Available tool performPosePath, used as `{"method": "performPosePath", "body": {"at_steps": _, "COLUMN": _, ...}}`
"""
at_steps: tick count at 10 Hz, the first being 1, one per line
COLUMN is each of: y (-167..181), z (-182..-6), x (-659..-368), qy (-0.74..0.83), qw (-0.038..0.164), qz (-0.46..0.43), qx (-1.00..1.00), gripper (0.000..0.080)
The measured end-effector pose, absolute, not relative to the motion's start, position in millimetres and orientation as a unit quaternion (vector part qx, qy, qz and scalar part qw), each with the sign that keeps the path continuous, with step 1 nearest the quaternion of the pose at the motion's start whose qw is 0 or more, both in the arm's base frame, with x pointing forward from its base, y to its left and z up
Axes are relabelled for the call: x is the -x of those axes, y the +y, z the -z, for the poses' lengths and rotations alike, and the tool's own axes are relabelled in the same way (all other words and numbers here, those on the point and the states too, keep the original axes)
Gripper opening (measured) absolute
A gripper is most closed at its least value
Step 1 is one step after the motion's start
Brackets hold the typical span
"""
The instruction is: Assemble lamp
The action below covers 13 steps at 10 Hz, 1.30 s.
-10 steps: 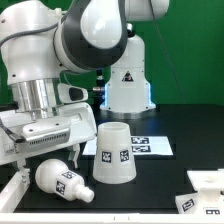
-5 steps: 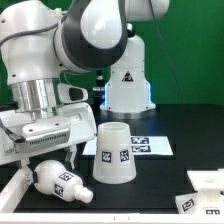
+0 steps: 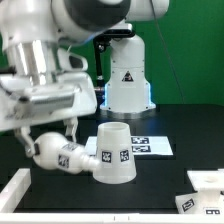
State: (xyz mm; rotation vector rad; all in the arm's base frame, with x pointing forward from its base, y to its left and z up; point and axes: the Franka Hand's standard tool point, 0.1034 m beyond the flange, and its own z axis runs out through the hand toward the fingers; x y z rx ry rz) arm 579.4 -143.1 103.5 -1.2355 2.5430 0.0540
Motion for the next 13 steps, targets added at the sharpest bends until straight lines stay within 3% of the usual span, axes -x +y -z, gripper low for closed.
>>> {"method": "performPosePath", "body": {"at_steps": 2, "y": -119, "z": -131.6, "x": -601, "qy": 0.859, "qw": 0.166, "qz": -0.008, "qx": 0.485, "gripper": 0.0567}}
{"method": "performPosePath", "body": {"at_steps": 7, "y": -103, "z": -126.1, "x": -604, "qy": 0.774, "qw": 0.157, "qz": 0.011, "qx": 0.614, "gripper": 0.0567}}
{"method": "performPosePath", "body": {"at_steps": 11, "y": -19, "z": -152.9, "x": -615, "qy": 0.603, "qw": 0.147, "qz": 0.031, "qx": 0.783, "gripper": 0.0567}}
{"method": "performPosePath", "body": {"at_steps": 13, "y": -14, "z": -153.3, "x": -614, "qy": 0.54, "qw": 0.139, "qz": 0.04, "qx": 0.829, "gripper": 0.0567}}
